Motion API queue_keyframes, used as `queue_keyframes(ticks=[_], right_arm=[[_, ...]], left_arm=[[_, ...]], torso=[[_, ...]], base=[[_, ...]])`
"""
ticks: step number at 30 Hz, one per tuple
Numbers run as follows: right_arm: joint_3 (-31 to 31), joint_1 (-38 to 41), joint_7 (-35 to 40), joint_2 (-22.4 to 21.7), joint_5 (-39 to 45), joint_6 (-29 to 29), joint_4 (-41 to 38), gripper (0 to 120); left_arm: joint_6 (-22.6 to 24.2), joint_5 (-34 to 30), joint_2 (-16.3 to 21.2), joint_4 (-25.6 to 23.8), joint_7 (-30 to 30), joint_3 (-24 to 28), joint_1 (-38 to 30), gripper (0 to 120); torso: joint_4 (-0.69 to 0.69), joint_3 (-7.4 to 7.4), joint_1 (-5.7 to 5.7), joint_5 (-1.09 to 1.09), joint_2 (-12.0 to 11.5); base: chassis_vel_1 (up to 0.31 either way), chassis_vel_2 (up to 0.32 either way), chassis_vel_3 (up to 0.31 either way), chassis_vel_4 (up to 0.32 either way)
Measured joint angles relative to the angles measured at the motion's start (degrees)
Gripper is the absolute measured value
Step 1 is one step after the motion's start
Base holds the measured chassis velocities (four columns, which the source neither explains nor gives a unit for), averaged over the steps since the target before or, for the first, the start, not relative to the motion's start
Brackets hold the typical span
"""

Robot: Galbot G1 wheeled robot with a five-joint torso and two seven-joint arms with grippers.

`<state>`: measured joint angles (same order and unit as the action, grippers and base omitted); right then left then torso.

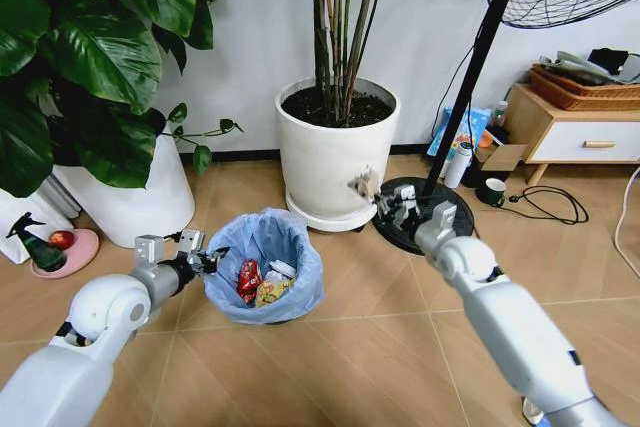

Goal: Pick up the trash bin and place the garbage on the floor into it.

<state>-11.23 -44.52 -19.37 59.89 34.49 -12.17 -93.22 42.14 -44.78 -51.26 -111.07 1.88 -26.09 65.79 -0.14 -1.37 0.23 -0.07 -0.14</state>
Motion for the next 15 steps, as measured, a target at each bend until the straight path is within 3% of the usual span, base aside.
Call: queue_keyframes(ticks=[12, 15], right_arm=[[11.8, 8.3, -1.0, -2.4, 5.9, -2.5, -8.5, 0], [17.8, 10.4, -2.2, -3.3, 7.0, -2.8, -11.1, 0]], left_arm=[[0.0, 0.0, 0.0, 0.0, 0.0, 0.6, -0.4, 0], [0.0, 0.0, -0.2, 0.1, 0.0, 0.8, -0.5, 0]], torso=[[0.03, 0.0, 0.0, 0.01, 0.0], [0.01, 0.0, 0.0, -0.01, 0.0]], base=[[0.0, 0.0, 0.0, 0.0], [0.0, 0.0, 0.0, 0.0]])
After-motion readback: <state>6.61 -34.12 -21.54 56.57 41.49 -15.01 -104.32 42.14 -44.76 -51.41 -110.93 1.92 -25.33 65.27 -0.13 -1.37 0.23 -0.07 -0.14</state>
